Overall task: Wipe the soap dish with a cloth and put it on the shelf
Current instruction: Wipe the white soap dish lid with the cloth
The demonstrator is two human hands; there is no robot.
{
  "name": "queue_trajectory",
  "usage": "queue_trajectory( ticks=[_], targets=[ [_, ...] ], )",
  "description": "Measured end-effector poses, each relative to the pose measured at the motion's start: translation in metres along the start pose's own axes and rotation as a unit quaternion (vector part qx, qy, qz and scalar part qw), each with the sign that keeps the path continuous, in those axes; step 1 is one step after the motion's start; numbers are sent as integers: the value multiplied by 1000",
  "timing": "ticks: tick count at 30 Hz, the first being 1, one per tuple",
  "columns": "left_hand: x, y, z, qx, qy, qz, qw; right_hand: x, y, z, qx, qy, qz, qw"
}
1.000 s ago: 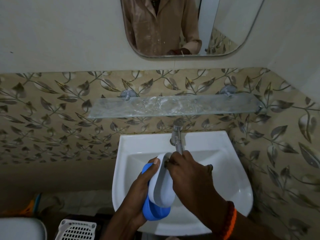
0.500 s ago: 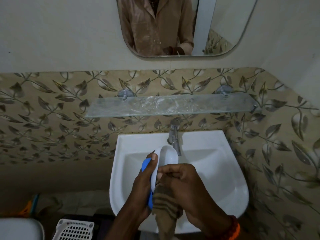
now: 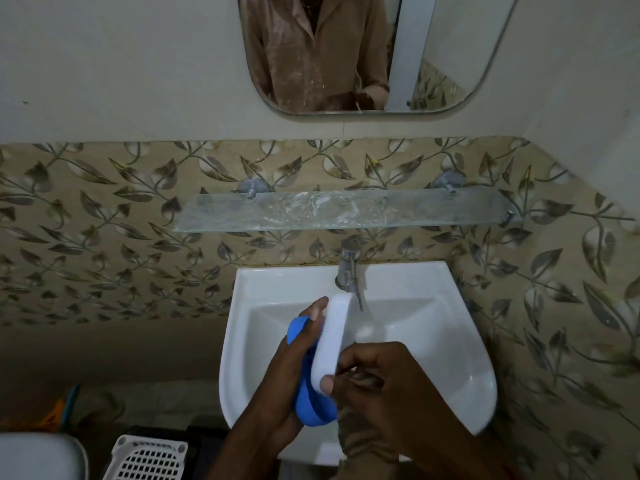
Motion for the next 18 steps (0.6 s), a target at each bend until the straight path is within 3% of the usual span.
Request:
queue_trajectory(
  ticks=[3, 6, 12, 18],
  targets=[
    [6, -2, -5, 77, 24, 98, 992, 2, 8, 8, -96, 2, 20, 995],
    [16, -8, -2, 71, 40, 155, 985, 6, 10, 9, -146, -21, 12, 989],
    [27, -10, -6, 117, -1, 194, 974, 14, 18, 15, -151, -24, -39, 987],
    [49, -24, -10, 180, -3, 213, 960, 19, 27, 18, -158, -14, -26, 987]
  ],
)
Point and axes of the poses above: each hand's wrist, its own x-axis away from the middle knuckle, its own y-axis out of the back of the hand, z = x × y, the point moved 6 cm from there along -x, towards the middle knuckle, and after that the axes turned 10 degrees about y, right-handed, at the moved point
